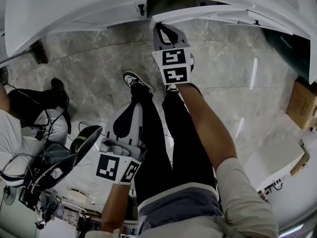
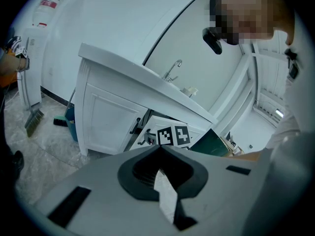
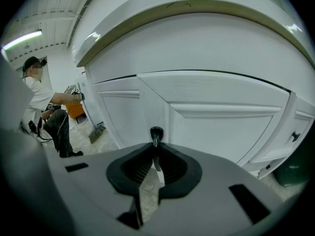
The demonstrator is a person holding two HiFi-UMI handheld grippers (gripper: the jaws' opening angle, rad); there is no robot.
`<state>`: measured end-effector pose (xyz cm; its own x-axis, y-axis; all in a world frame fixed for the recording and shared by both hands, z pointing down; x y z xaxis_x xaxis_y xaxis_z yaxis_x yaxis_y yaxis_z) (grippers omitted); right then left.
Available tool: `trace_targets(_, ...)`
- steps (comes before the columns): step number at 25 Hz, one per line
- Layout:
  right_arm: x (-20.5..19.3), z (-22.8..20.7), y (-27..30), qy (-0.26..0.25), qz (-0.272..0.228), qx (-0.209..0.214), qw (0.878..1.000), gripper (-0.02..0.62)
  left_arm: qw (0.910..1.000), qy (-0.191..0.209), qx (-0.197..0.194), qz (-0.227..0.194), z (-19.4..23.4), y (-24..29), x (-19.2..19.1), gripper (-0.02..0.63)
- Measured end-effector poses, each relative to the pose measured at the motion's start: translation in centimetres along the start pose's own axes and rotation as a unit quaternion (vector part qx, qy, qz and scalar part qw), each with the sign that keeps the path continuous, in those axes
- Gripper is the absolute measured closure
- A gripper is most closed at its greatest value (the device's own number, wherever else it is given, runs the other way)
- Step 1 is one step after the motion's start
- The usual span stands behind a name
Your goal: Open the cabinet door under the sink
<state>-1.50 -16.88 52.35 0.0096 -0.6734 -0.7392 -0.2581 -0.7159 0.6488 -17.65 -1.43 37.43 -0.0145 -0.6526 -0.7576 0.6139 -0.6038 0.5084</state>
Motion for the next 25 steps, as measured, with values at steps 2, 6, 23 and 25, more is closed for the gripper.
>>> trace_targets(2, -0.2, 0.0, 0.0, -0.003, 0.001, 0.002, 1.000, 0.549, 1.0000, 0.000, -0.001, 0.000, 0.0, 0.2, 0.1, 0.604)
trace_targets(6, -0.4, 0.0, 0.2, -0.009, 0.003, 0.005, 1.000, 0.548, 1.0000, 0.001, -0.002, 0.005, 0.1, 0.8, 0.0, 0.604)
trace_targets(23, -1.7, -0.1, -2.2, -0.033, 0.012, 0.028, 0.999, 0.549, 0.9999, -0.003, 0.012, 0.001, -0.8, 0.5, -0.1, 0.604)
trace_targets(25, -1.7, -0.1, -2.4, -0.035, 0.013, 0.031, 0.999, 0.549, 0.9999, -0.003, 0.012, 0.002, -0.9, 0.5, -0.1, 0.604)
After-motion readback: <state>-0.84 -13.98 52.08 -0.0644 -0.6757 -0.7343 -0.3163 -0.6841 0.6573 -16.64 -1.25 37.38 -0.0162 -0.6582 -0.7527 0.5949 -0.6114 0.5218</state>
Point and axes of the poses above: the fingertips, and each gripper's own axes: y forward along the fingers, z to its left, x out of its top, the point moved 7 cm from there along -y, backward along the fingers, and after that the axes turned 7 degrees about y, right-handed, at the moved point
